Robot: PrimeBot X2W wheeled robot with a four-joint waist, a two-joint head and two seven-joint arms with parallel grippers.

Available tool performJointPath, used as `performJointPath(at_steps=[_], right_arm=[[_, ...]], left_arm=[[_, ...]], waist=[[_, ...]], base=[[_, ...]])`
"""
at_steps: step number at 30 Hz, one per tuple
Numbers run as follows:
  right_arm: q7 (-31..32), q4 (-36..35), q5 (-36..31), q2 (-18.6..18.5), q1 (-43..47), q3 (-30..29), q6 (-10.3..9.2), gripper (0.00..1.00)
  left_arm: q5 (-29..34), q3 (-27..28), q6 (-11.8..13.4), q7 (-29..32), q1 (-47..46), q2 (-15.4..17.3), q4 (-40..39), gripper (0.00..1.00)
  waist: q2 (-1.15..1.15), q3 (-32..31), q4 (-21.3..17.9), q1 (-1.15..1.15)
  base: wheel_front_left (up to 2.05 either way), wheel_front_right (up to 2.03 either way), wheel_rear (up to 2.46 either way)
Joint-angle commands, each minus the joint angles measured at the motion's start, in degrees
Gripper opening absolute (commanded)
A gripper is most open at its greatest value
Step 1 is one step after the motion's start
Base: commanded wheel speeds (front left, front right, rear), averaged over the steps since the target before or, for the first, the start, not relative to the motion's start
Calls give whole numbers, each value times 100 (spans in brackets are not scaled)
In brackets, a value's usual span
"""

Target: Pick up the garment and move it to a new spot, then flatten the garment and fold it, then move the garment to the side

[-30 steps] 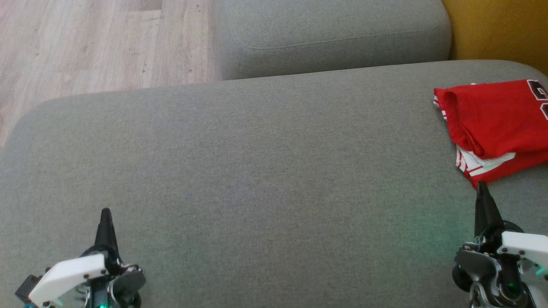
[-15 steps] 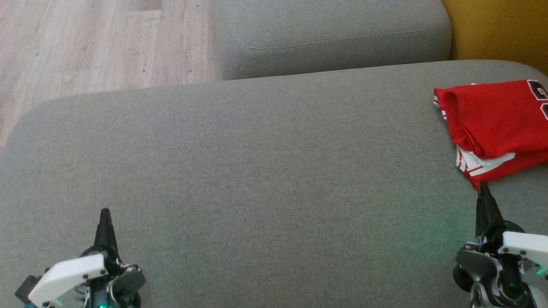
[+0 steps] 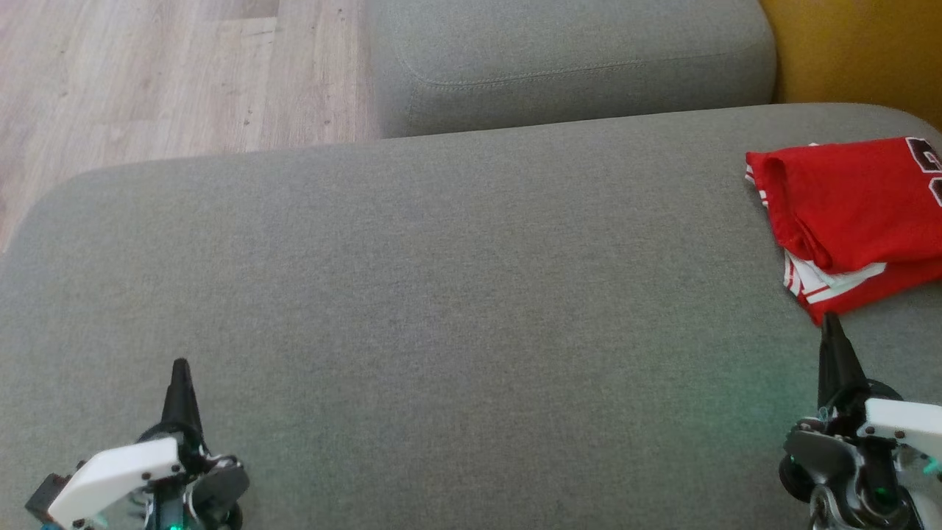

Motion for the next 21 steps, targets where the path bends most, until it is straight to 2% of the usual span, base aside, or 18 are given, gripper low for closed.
performJointPath(at_steps=[1, 21], right_arm=[[33, -218, -12, -32, -307, 99, -4, 0], [58, -216, -38, -11, -310, 68, -4, 0]], left_arm=[[36, 209, -40, 28, -287, 49, -159, 0], [65, 244, -40, 55, -290, 25, -158, 0]], waist=[[0, 0, 0, 0], [0, 0, 0, 0]], base=[[0, 0, 0], [0, 0, 0]])
